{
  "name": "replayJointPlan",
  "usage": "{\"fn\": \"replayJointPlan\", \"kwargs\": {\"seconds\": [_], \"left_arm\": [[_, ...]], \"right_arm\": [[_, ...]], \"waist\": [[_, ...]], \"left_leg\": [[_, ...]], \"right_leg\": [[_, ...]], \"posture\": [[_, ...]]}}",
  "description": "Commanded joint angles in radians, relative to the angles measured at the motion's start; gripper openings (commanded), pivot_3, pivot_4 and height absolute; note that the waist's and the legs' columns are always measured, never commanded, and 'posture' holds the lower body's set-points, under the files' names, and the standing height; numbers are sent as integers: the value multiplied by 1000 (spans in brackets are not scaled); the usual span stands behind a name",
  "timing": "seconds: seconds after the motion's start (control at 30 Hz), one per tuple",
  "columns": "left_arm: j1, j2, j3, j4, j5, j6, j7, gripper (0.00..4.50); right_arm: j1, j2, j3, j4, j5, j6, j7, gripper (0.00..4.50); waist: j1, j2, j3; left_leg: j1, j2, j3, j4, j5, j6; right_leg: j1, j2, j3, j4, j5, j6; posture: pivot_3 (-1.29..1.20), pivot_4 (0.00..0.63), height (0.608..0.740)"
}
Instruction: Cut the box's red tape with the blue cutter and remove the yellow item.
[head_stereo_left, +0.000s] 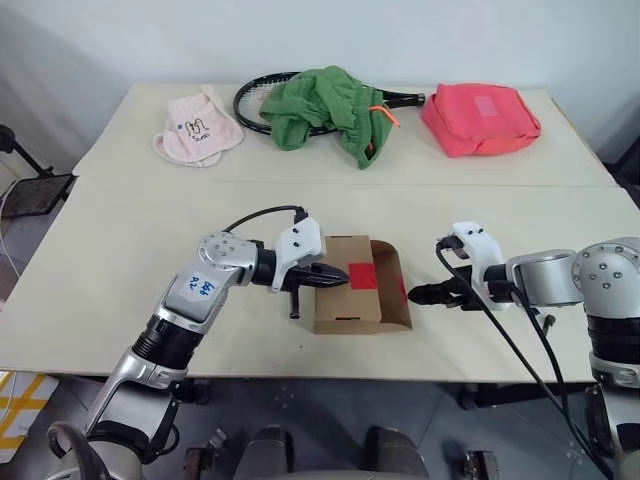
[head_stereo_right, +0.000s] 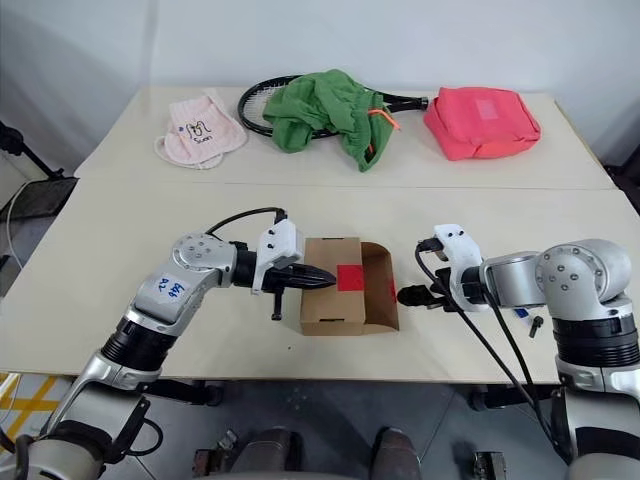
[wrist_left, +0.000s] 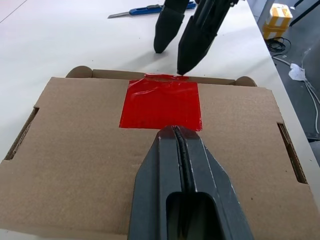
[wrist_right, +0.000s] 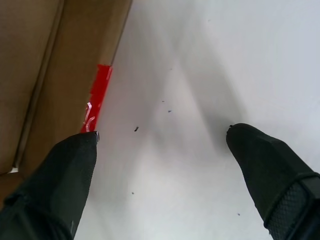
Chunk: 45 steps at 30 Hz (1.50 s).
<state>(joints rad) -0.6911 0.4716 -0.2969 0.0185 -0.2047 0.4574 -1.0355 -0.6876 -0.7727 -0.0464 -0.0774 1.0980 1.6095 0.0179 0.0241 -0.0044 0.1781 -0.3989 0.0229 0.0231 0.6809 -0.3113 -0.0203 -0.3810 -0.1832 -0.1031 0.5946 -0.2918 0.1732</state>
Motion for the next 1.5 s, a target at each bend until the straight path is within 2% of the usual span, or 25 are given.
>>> {"fn": "replayJointPlan", "kwargs": {"seconds": [0.03,0.13,0.2,0.33,0.43,0.53,0.83,1.1,1.2,1.33,1.5], "left_arm": [[26,9,-46,44,49,34,10,0],[25,8,-44,40,44,25,6,0],[25,8,-42,39,41,14,2,0],[20,8,-34,39,35,-10,-7,0],[13,10,-30,49,36,-20,-12,0],[2,9,-24,65,40,-29,-14,0],[5,16,-28,43,31,-17,-25,0],[5,16,-29,33,30,-7,-28,0],[6,17,-30,28,30,-3,-28,0],[14,16,-29,20,30,2,-21,0],[21,19,-27,17,31,2,-17,0]], "right_arm": [[11,-16,1,-35,-60,2,42,4440],[32,-37,-2,-54,-113,-29,92,4440],[60,-66,-17,-76,-121,-96,190,4440],[97,-70,-213,144,84,4,335,4440],[84,-84,-202,265,190,5,342,4440],[54,-77,-129,350,267,5,320,4440],[-32,64,-89,447,190,5,282,4440],[-49,132,-84,469,54,5,346,4440],[-47,144,-74,462,19,5,384,3839],[-52,175,-98,494,-50,-4,400,2444],[-54,208,-90,483,-84,5,430,2444]], "waist": [[0,0,0],[0,0,0],[2,0,0],[2,0,0],[1,0,0],[-3,0,0],[-1,0,0],[-6,0,0],[-8,0,0],[-12,0,0],[-22,0,0]], "left_leg": [[0,0,0,0,0,0],[0,0,0,0,0,0],[0,0,0,0,0,0],[0,0,0,0,0,0],[2,0,0,0,0,0],[4,0,0,-1,0,0],[4,0,1,-1,0,0],[6,0,1,-2,0,0],[7,1,2,-3,0,0],[8,1,2,-3,0,0],[8,1,3,-4,0,0]], "right_leg": [[0,0,0,0,0,0],[0,0,0,0,0,0],[0,0,0,0,0,0],[1,0,0,-1,0,0],[2,0,0,-1,0,0],[4,0,0,-1,0,0],[4,0,0,-1,0,0],[5,0,0,-1,0,0],[5,0,1,-1,0,0],[5,0,1,-1,0,0],[5,0,1,0,0,0]], "posture": [[0,150,740],[0,150,740],[0,150,740],[0,150,740],[0,150,740],[0,150,740],[0,150,740],[0,150,740],[0,150,740],[0,150,740],[0,150,740]]}}
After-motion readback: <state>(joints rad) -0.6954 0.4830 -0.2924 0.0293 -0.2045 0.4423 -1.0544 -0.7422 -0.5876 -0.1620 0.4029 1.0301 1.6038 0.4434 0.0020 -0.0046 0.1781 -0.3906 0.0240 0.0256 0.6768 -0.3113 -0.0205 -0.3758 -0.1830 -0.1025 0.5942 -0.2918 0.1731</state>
